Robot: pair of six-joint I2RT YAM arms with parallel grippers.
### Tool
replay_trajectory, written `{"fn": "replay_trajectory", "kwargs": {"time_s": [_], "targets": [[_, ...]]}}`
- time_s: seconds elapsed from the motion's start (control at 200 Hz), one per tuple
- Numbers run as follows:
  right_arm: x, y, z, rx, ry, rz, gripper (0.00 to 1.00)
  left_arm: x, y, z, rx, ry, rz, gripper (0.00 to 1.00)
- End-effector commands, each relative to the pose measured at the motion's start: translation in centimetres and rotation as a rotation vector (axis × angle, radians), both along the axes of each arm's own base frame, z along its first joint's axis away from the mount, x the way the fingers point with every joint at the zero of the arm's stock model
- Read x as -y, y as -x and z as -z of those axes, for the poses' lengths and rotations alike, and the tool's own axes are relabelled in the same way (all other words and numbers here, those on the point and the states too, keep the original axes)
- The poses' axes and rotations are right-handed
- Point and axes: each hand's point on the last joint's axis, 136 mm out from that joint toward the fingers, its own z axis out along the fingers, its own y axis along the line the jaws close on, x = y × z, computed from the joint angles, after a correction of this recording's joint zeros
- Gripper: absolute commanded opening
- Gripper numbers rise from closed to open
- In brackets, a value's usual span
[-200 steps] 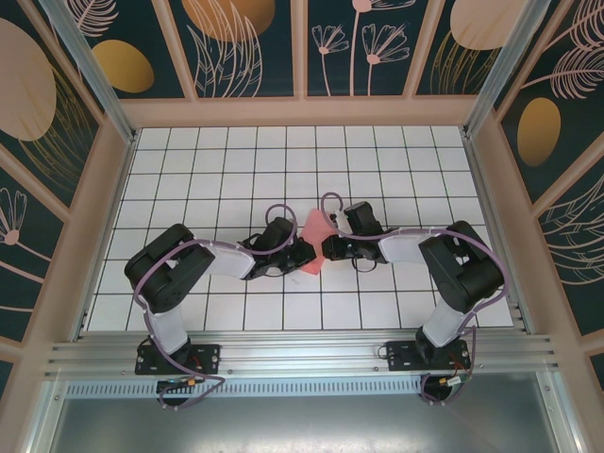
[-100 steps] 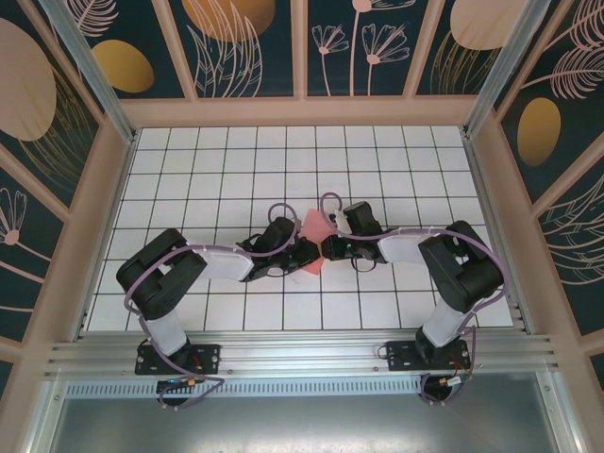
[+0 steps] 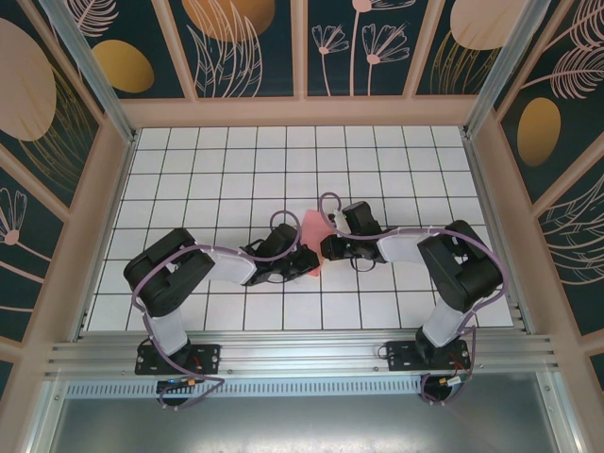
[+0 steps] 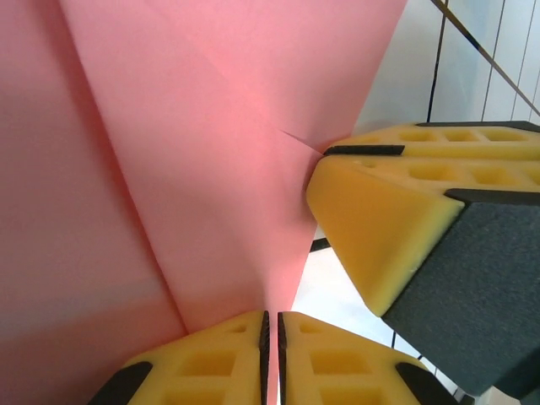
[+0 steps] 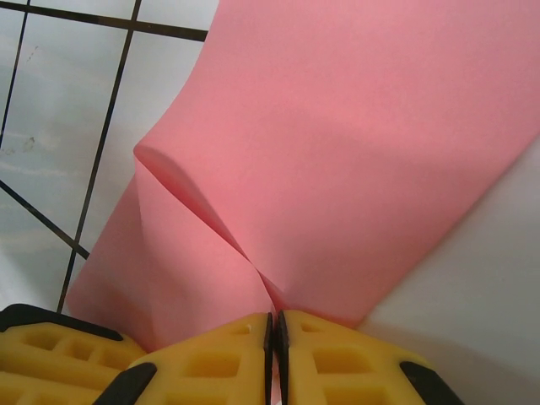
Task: Fold a paper plane with a square sheet of paper (pick it up from the middle)
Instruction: Fold the triangle a second time at the center of the table.
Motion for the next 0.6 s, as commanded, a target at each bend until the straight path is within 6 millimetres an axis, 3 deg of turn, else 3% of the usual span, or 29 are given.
{"fn": "replay_trajectory", "kwargs": {"time_s": [0.0, 0.345, 0.595], "targets": [[0.3, 0.8, 1.4, -0.047, 0.049, -0.003, 0.14, -1.2, 1.5, 2.0, -0.053, -0.058, 0.002, 0.16], [0.1, 0.8, 1.3, -0.044, 0.049, -0.010, 0.14, 0.6, 0.7, -2.6, 0.040, 0.039, 0.049, 0.18], [0.1, 0.7, 1.2, -0.041, 0.049, -0.009, 0.13, 0.8, 1.3, -2.9, 0.028, 0.059, 0.063, 0.18]]}}
